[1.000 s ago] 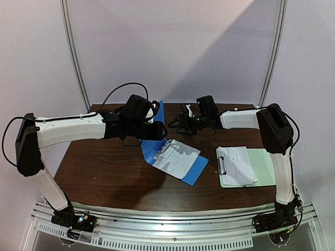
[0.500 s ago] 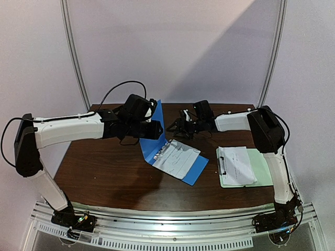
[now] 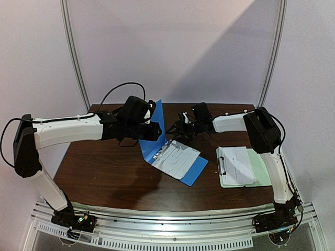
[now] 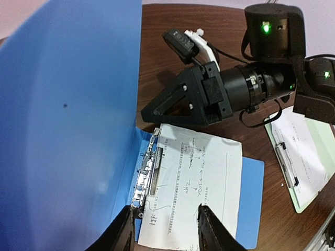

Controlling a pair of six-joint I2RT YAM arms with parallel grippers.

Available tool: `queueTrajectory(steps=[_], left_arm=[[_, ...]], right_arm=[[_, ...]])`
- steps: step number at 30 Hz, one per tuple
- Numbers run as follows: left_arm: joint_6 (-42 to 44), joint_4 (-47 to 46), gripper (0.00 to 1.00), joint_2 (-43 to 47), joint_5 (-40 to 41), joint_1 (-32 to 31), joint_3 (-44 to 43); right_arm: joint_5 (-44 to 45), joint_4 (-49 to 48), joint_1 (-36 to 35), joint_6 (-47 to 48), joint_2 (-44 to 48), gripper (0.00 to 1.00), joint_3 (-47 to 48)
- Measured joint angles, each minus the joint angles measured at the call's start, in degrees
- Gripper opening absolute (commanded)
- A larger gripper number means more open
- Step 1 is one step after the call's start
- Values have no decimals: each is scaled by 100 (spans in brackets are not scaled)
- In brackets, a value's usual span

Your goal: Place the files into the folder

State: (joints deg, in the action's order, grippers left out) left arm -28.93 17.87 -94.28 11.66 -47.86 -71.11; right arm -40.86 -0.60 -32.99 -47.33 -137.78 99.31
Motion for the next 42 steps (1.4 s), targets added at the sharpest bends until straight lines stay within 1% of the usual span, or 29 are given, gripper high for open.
queueTrajectory(steps=[10,30,42], left_arm=[[-2,-28,41,9,-4,24,79],[-4,-131,41,103,-31,50,238],[-9,-153,41,105,-44,68,267]], right_arm=[[-68,11,0,-44,-37,57,50],[-597,-210,-2,-402,-26,56,-55],[-686,-387,-61,-601,216,56,-210]])
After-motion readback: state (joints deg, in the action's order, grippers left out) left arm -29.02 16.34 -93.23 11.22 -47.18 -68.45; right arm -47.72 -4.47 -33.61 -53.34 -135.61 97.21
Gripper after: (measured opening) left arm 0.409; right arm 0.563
